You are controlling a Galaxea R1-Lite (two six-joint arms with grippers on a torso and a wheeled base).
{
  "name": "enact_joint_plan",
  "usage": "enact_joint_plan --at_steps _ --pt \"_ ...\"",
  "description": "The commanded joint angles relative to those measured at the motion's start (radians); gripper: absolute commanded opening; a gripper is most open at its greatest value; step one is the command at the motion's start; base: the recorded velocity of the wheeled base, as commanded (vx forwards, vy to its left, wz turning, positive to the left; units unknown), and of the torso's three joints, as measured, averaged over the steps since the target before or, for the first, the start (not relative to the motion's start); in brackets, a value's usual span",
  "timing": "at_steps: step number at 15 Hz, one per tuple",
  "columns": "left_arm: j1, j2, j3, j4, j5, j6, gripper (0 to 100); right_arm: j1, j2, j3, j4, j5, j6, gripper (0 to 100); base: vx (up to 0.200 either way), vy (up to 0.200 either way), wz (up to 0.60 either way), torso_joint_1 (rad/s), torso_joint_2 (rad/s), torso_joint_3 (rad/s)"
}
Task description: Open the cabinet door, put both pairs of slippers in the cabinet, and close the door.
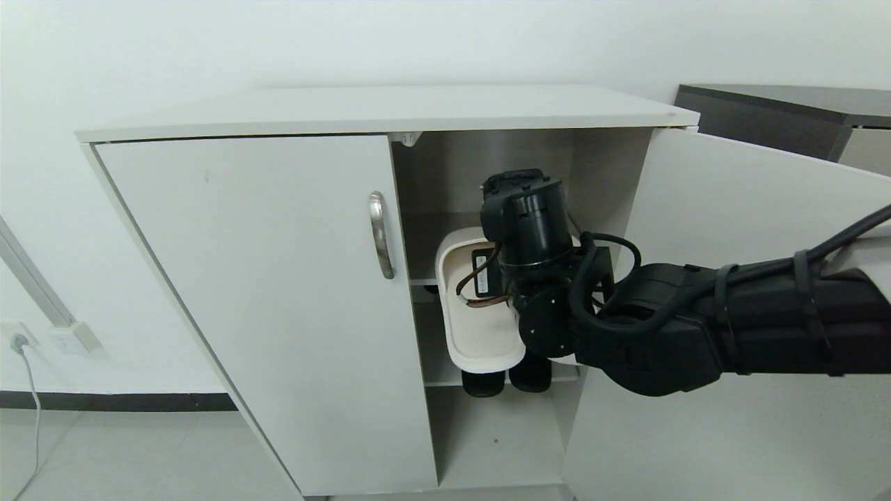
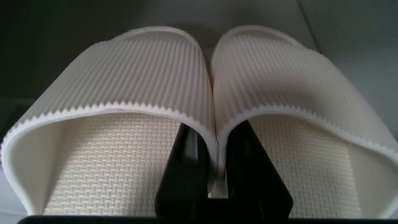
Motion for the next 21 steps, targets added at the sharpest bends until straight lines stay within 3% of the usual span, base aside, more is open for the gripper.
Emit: enact_joint_plan --at_steps 1,4,7,14,16,21 --pt "0.001 0.001 0.0 0.0 0.002 -0.001 0 -0.02 0.036 -0.044 -0.002 0.015 -0.001 0 0.0 0.0 0.0 0.0 0.0 0.0" --pt "0.001 0.001 0.0 0.0 0.002 0.0 0 -0.024 0.048 -0.05 -0.002 0.015 -0.001 0 0.0 0.0 0.0 0.0 0.0 0.0" --pt "0.001 0.001 0.0 0.0 0.002 -0.001 0 -0.024 0.048 -0.05 -0.002 0.015 -0.001 0 0.2 0.0 0.0 -0.002 0.0 0.004" --pt "0.001 0.001 0.0 0.0 0.002 -0.001 0 -0.017 0.053 -0.058 0.0 0.019 -0.006 0 0.0 0.0 0.0 0.0 0.0 0.0" --pt "0.001 0.001 0.0 0.0 0.002 -0.001 0 -0.044 0.074 -0.099 0.006 0.07 -0.007 0 0.0 0.0 0.0 0.0 0.0 0.0" --pt "0.001 0.001 0.0 0.0 0.002 -0.001 0 -0.073 0.148 -0.271 0.13 0.084 -0.009 0 0.0 0.0 0.0 0.0 0.0 0.0"
